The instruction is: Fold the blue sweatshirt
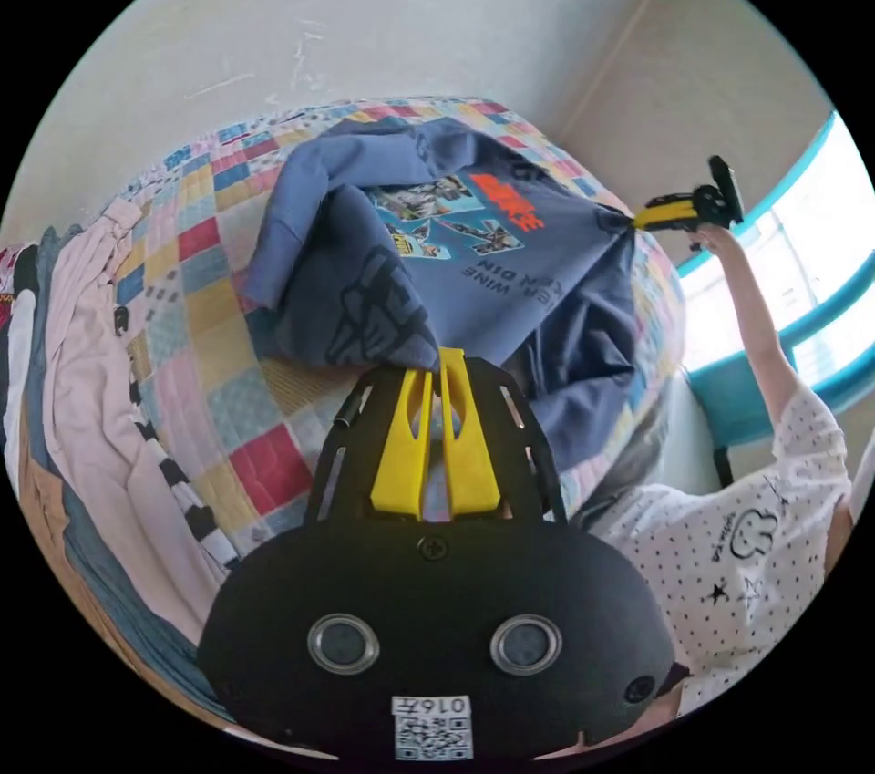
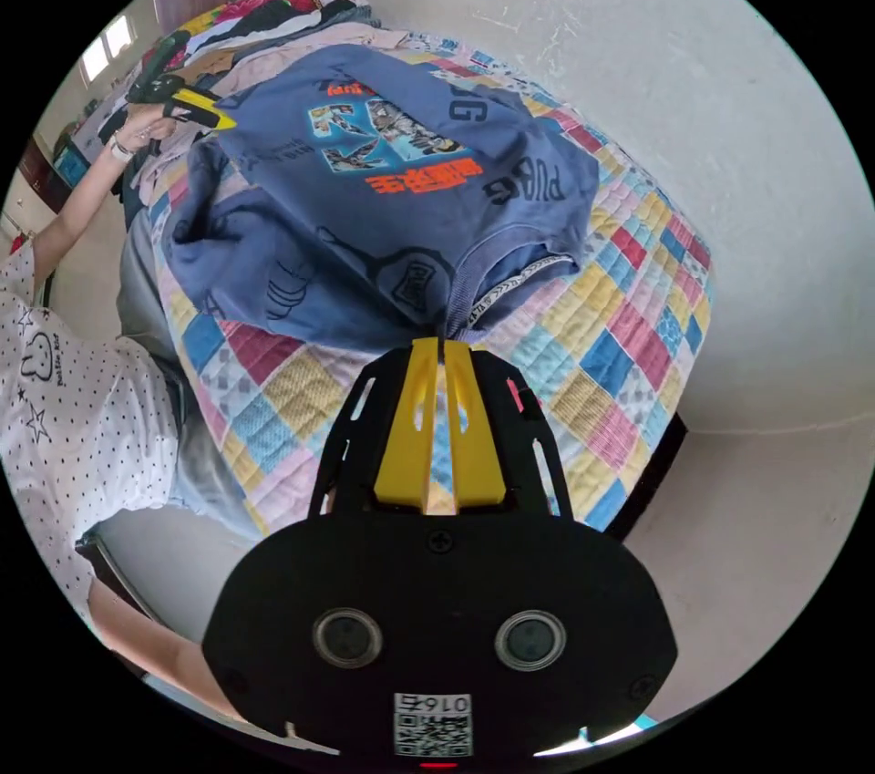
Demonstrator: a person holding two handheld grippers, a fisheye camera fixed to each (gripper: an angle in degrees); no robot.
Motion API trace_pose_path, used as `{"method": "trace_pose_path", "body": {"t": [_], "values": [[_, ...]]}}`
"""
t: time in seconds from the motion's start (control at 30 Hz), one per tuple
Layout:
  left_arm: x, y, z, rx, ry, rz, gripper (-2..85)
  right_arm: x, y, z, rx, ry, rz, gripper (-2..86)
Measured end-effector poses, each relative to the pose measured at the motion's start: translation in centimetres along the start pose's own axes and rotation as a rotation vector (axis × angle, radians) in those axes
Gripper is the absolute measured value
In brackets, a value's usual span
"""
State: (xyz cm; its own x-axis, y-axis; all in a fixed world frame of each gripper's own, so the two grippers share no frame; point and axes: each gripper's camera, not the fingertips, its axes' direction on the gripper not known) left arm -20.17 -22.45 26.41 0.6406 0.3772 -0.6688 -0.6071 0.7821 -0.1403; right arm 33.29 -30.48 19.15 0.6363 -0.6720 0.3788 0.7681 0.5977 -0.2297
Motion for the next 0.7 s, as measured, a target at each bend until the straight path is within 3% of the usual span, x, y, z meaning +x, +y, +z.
{"method": "trace_pose_path", "body": {"t": [0.1,0.23,0.37,0.7], "values": [[4.4,1.5,-0.5,-0.038,0.064,0.076,-0.8,0.2,1.1,-2.4,-0.033,-0.024,0.012,0.4],[9.2,3.5,1.7,-0.108,-0.043,0.139,-0.1,0.2,1.8,-2.1,-0.068,-0.139,0.004,1.5],[10.3,5.0,0.5,-0.063,-0.130,0.106,5.5,-1.6,-0.1,1.1,-0.135,-0.114,-0.018,6.8],[7.1,6.3,-8.2,0.138,-0.419,-0.065,11.0,-11.7,-18.7,-3.2,0.304,-0.010,-0.299,13.7]]}}
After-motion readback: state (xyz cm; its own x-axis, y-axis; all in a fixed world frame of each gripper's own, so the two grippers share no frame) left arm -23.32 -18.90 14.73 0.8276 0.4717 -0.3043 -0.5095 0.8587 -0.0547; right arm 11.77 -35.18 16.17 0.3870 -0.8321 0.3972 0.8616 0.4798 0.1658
